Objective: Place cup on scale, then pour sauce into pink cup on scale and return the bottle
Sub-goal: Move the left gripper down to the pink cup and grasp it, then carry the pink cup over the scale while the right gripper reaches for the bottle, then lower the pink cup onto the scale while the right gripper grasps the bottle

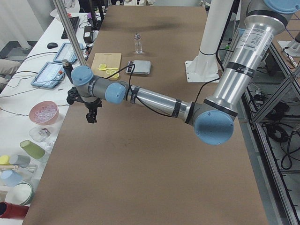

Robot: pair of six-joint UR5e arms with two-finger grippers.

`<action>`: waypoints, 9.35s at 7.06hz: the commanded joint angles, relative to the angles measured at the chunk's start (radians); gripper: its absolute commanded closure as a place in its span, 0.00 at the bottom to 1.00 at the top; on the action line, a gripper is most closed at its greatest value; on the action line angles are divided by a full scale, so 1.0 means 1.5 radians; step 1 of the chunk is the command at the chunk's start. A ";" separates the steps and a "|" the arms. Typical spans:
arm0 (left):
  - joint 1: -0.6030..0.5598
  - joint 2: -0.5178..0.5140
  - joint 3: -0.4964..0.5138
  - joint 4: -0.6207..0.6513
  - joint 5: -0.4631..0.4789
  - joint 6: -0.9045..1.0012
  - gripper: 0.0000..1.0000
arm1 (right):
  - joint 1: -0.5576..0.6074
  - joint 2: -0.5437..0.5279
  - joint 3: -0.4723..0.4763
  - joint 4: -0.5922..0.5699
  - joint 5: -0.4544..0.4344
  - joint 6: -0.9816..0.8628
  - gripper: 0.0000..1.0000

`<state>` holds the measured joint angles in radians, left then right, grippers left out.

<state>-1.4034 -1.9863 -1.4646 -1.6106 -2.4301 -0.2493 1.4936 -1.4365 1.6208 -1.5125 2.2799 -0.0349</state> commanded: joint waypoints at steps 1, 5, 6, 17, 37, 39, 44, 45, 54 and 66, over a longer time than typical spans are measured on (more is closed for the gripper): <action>0.099 -0.041 -0.006 -0.002 0.037 -0.098 0.03 | -0.002 0.001 0.001 0.001 0.024 -0.001 0.00; 0.214 -0.075 -0.014 -0.040 0.071 -0.215 0.02 | -0.002 -0.014 0.030 0.068 0.040 0.109 0.00; 0.256 -0.075 -0.017 -0.075 0.085 -0.280 0.02 | -0.003 -0.022 0.029 0.084 0.040 0.106 0.00; 0.352 0.001 -0.110 -0.115 0.155 -0.363 0.03 | -0.087 -0.065 0.099 0.108 0.083 -0.112 0.00; 0.389 -0.241 -0.067 0.029 0.146 -0.516 1.00 | -0.375 -0.054 0.089 0.558 -0.093 0.389 0.00; 0.410 -0.284 -0.037 0.038 0.150 -0.551 1.00 | -0.409 -0.026 0.087 0.557 -0.147 0.395 0.00; 0.428 -0.359 0.048 0.035 0.153 -0.576 1.00 | -0.483 0.006 0.087 0.559 -0.256 0.453 0.00; 0.429 -0.367 0.063 0.031 0.154 -0.578 1.00 | -0.488 0.015 0.083 0.559 -0.271 0.455 0.00; 0.464 -0.377 0.086 0.024 0.216 -0.582 1.00 | -0.542 0.022 0.038 0.606 -0.369 0.456 0.00; 0.484 -0.373 0.087 0.014 0.245 -0.582 1.00 | -0.555 0.056 -0.002 0.623 -0.415 0.462 0.00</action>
<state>-0.6815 -2.5490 -1.3357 -1.5847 -2.0736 -1.1222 0.6612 -1.3552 1.6211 -0.5790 1.6631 0.6582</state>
